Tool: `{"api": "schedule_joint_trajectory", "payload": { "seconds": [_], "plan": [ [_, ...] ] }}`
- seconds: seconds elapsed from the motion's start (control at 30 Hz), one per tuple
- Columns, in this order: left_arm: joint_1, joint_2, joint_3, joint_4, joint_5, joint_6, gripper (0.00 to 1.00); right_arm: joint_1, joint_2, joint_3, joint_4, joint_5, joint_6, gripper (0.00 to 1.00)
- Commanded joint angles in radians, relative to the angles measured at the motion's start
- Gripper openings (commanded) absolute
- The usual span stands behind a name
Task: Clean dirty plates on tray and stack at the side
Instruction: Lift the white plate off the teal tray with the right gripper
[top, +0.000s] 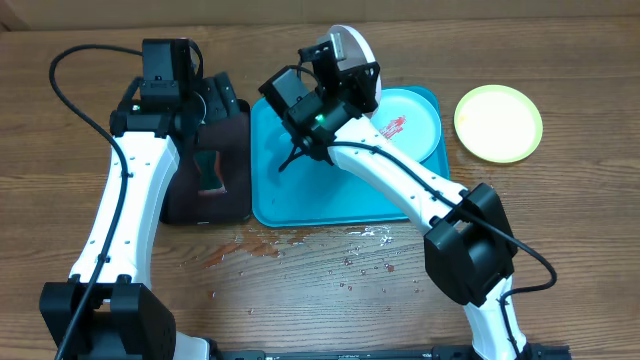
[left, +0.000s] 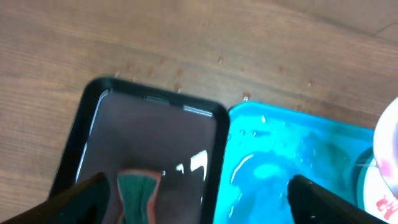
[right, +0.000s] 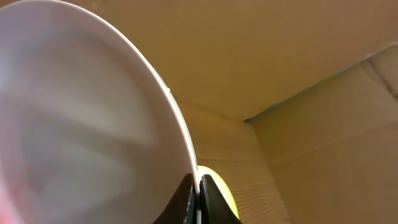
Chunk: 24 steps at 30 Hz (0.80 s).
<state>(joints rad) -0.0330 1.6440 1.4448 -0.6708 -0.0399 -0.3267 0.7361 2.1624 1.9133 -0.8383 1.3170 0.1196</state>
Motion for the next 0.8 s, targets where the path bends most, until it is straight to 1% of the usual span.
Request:
{"api": "schedule_joint_trajectory", "payload": {
  "seconds": [0.0, 0.17, 0.3, 0.4, 0.47, 0.57, 0.67, 0.77],
  "plan": [
    [0.002, -0.001, 0.010, 0.040, 0.009, 0.101, 0.96, 0.015, -0.043, 0.032, 0.005, 0.068, 0.002, 0.04],
    [0.006, -0.002, 0.011, 0.084, 0.018, 0.206, 0.98, 0.022, -0.043, 0.032, 0.006, 0.070, 0.003, 0.04],
    [0.050, -0.016, 0.011, 0.108, 0.029, 0.230, 1.00, 0.022, -0.043, 0.032, 0.006, 0.070, 0.003, 0.04],
    [0.116, -0.042, 0.011, 0.117, 0.129, 0.308, 1.00, 0.022, -0.043, 0.032, 0.006, 0.070, 0.003, 0.04],
    [0.160, -0.062, 0.011, 0.111, 0.172, 0.352, 1.00, 0.022, -0.043, 0.032, 0.006, 0.069, 0.004, 0.04],
    [0.220, -0.097, 0.011, 0.075, 0.199, 0.399, 1.00, 0.022, -0.043, 0.032, 0.003, 0.050, 0.004, 0.04],
    [0.254, -0.130, 0.011, 0.036, 0.197, 0.439, 1.00, 0.022, -0.043, 0.032, -0.009, -0.001, 0.004, 0.04],
    [0.258, -0.151, 0.011, 0.016, 0.184, 0.463, 1.00, 0.022, -0.043, 0.032, -0.018, -0.051, 0.008, 0.04]
  ]
}}
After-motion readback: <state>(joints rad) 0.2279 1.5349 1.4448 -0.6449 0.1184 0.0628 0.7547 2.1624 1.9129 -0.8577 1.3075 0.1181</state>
